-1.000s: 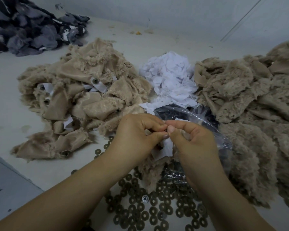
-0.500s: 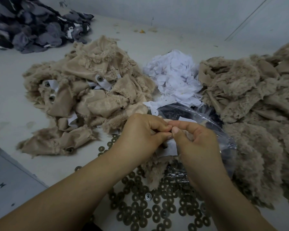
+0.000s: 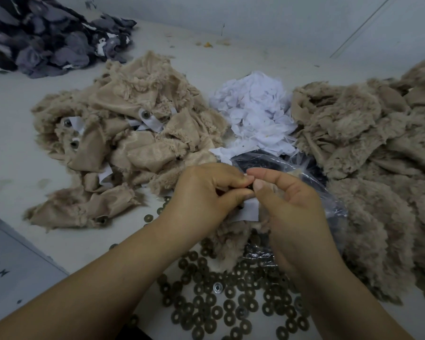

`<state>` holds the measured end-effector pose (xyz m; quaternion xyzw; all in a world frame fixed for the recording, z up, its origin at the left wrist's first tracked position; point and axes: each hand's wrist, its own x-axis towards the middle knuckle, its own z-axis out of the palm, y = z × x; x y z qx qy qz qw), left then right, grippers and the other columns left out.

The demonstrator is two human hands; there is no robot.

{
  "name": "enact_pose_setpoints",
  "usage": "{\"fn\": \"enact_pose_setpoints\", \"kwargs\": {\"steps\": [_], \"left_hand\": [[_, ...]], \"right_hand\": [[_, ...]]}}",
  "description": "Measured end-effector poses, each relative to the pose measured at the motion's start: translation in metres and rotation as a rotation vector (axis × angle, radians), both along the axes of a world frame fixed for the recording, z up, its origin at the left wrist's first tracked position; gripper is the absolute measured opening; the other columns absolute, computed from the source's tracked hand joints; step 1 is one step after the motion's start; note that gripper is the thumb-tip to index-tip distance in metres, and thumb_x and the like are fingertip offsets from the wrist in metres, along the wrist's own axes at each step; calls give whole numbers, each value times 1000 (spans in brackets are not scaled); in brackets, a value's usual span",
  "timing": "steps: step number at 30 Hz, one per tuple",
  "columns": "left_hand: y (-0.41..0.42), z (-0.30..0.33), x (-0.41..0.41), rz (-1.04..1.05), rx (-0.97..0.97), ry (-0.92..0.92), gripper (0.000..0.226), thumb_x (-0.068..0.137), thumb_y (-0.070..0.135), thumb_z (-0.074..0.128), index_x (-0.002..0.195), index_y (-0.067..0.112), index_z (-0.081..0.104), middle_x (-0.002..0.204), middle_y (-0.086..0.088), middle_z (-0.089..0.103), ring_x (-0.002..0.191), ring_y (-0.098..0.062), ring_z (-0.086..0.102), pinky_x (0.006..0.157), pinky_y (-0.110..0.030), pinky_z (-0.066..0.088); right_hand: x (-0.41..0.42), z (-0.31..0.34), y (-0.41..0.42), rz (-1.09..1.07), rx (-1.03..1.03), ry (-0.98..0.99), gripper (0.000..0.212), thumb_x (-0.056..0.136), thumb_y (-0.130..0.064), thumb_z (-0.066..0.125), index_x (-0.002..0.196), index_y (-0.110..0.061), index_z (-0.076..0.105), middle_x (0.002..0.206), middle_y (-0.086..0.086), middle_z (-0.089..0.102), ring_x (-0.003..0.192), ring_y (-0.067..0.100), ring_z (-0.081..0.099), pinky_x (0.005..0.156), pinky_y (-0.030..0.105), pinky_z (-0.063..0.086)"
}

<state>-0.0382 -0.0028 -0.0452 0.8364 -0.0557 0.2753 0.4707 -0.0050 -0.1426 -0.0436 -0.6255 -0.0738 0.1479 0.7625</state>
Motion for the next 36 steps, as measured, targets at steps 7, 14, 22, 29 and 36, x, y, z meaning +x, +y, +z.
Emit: {"fn": "enact_pose_setpoints", "kwargs": {"steps": [7,14,22,29,36], "left_hand": [[7,2,2,82,-209,218,5,85,24,75,85,19,76,81,2,72,72,-13,67,67,-32,56],[9,5,3,-66,-136,298,12,84,13,75,76,6,69,72,-8,64,62,-20,59,59,-30,50],[19,11,5,-108,-279,366,30,77,38,75,95,17,64,88,-8,68,77,-14,63,70,-34,53],[14,11,0,-95,-116,202,48,83,1,73,115,35,61,111,16,65,104,1,62,86,-19,50],[12,16,2,-69,58,221,54,80,-4,71,118,34,64,121,0,55,112,-4,54,97,-16,43]], "right_hand": [[9,5,-4,-31,142,178,17,97,-10,57,101,-12,73,94,12,77,84,25,76,66,30,60],[9,4,-5,110,156,153,54,68,-27,78,118,-13,65,108,12,75,99,25,73,82,36,59],[13,7,-4,157,363,255,38,90,-6,57,128,-1,58,118,19,71,109,32,69,88,37,59],[13,8,-4,249,339,297,60,79,-20,72,136,-11,55,124,11,69,108,22,65,84,30,58],[0,-2,-2,526,126,125,34,84,-18,71,118,-21,70,123,9,71,117,24,66,98,35,54]]}}
